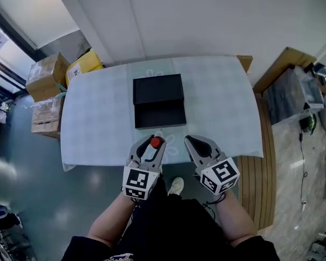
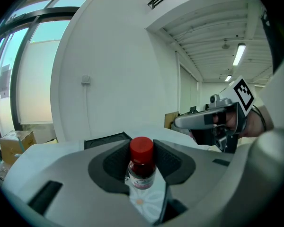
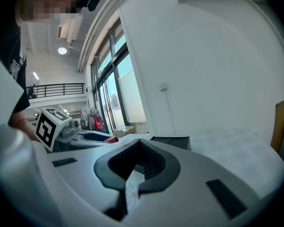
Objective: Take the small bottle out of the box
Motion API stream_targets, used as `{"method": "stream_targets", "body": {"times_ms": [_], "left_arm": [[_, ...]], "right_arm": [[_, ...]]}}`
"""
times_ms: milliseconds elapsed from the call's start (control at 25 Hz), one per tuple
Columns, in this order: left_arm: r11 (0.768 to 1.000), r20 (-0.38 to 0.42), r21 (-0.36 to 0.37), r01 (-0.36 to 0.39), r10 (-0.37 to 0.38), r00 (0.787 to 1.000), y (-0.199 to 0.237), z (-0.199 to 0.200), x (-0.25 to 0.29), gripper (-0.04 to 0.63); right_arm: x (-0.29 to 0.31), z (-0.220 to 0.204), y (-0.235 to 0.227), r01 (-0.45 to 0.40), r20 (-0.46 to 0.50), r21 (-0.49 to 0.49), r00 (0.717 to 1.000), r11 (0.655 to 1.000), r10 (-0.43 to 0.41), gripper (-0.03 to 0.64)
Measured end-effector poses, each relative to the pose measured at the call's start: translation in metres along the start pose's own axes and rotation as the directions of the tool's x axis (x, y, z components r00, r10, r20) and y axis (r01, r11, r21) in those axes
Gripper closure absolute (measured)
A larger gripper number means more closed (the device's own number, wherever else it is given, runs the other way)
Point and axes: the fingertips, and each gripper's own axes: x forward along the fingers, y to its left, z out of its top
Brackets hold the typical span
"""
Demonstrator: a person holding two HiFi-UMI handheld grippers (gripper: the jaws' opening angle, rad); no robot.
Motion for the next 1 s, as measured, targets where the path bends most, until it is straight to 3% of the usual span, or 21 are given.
{"method": "stream_targets", "body": {"times_ms": [320, 640, 1000], "left_arm": [[0.999, -0.041, -0.03, -0.019, 0.018, 0.999, -0.003, -0.022, -0.034, 0.426], [0.998, -0.052, -0.032, -0.048, 0.047, 0.998, 0.028, -0.032, -0.06, 0.426], [1.0, -0.029, -0.02, 0.022, -0.023, 0.999, 0.062, -0.031, -0.089, 0.426]], "right_arm": [[-0.001, -0.011, 0.018, -0.025, -0.025, 0.013, 0.999, 1.0, 0.026, 0.594], [0.025, -0.026, 0.042, -0.045, -0.056, 0.038, 0.997, 0.998, 0.047, 0.594], [0.047, -0.031, 0.088, 0.011, -0.067, 0.035, 0.998, 0.999, -0.009, 0.594]]}}
